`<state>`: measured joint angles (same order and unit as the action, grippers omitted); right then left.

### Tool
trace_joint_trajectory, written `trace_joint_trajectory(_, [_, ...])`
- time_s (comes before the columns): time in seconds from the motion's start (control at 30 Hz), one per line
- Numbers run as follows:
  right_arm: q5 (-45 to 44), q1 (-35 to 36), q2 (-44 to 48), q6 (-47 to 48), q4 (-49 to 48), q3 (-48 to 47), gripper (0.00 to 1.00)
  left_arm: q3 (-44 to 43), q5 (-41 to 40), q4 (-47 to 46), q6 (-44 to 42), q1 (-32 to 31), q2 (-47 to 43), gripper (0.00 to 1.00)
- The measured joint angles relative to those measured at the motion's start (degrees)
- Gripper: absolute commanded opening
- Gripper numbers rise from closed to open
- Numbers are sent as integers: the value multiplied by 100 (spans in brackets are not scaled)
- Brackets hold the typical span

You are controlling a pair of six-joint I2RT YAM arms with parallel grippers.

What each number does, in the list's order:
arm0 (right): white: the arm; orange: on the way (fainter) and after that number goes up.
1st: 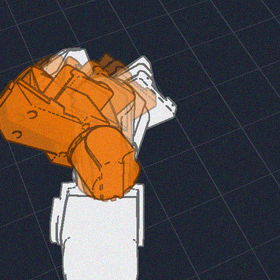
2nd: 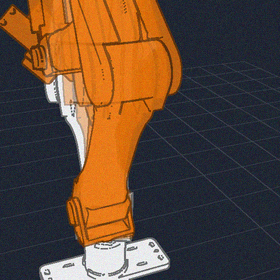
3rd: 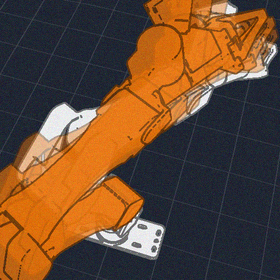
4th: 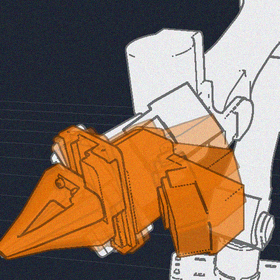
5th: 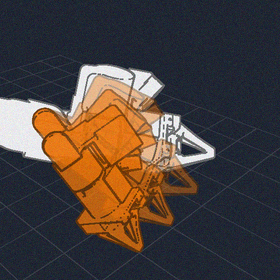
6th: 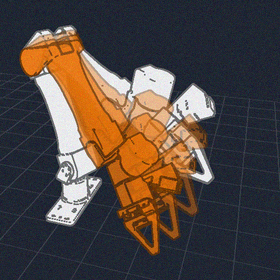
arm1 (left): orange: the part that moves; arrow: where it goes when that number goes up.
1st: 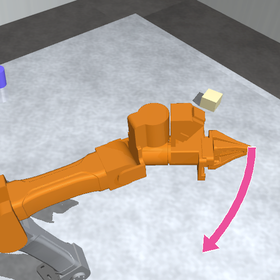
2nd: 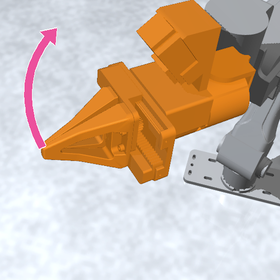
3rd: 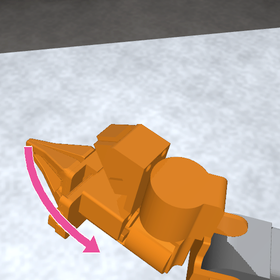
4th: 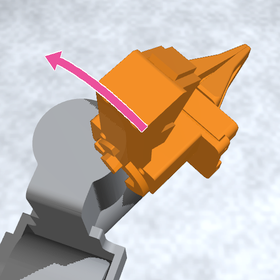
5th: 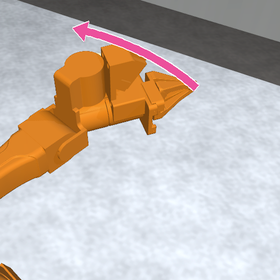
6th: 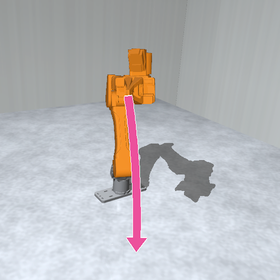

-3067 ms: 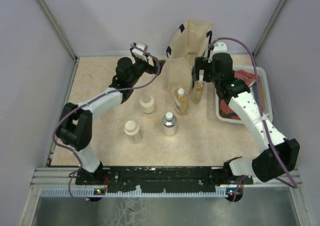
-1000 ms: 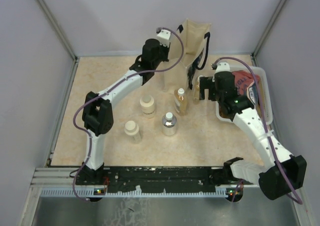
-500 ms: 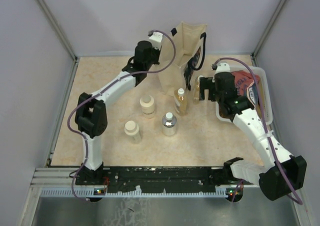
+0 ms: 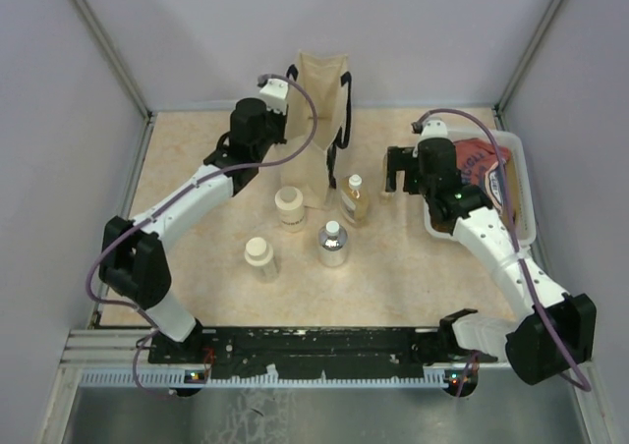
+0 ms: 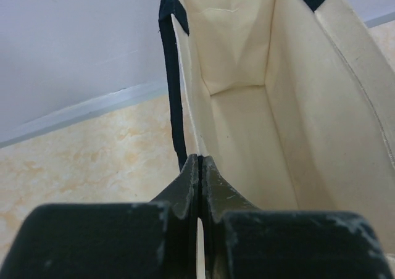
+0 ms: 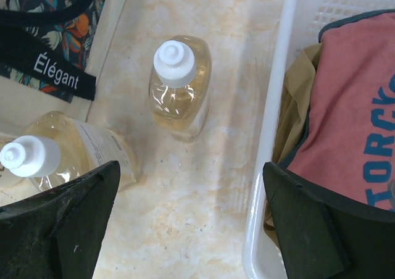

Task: Place the personal care products into the canvas bag

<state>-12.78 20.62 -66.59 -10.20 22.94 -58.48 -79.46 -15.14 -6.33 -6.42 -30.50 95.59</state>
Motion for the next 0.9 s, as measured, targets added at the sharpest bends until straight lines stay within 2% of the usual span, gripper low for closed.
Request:
trace_joint_trajectory(0.2, [83,0,-308,0,-131,0,99,614,-127,33,144,-94,-568,1])
trace_joint_trajectory(0.27, [122,0,-424,0,-149,0,99,804,-140,-13,177,-114,-706,19])
trace_joint_trajectory(0.43, [201,0,-549,-4,-162,-2,99,990,-181,-55,208,-125,-872,30])
trace_joint_trajectory(0.57, [136,0,-549,-7,-208,-15,99,999,-175,-63,190,-125,-874,50])
trace_joint_trajectory(0.7, [15,0,-549,-4,-210,-83,99,970,-170,-76,109,-127,-885,75])
trace_joint_trajectory(0.9, [-7,0,-549,-9,-216,-125,99,549,-160,-9,31,-129,-894,97])
